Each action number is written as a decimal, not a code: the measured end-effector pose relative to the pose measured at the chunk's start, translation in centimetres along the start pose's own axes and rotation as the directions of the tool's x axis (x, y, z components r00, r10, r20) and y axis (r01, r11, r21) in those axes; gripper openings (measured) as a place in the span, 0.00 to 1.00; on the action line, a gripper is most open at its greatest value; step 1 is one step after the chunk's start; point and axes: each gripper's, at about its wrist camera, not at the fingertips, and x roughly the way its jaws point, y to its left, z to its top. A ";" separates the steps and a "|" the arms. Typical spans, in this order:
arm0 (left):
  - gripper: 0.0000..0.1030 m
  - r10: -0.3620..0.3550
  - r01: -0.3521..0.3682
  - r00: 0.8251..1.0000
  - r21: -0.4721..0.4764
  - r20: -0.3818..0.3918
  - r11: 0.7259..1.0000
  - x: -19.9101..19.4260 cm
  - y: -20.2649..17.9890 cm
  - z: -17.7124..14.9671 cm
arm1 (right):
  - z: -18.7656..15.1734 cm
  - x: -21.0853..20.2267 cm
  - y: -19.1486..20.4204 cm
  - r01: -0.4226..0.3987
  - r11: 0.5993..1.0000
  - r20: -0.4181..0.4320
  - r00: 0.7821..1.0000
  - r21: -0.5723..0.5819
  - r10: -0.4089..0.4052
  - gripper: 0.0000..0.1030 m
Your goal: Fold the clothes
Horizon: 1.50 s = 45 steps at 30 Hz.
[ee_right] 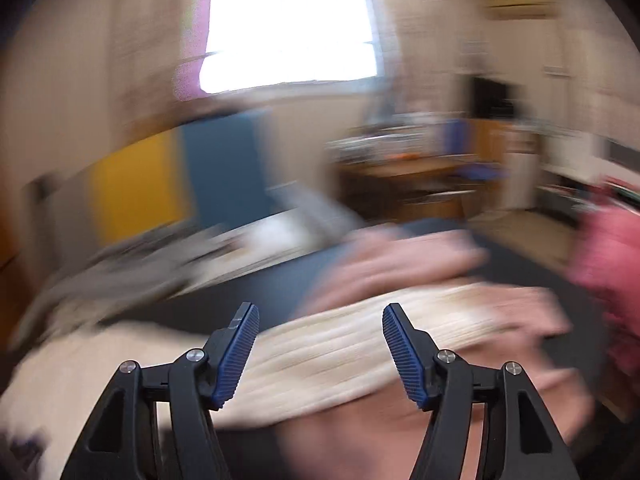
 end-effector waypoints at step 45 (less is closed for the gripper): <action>0.10 0.670 -0.686 0.718 -0.360 -0.190 0.633 -22.7 32.4 -9.3 | -12.0 8.6 19.8 -0.334 0.900 -0.382 0.899 -0.280 0.215 0.54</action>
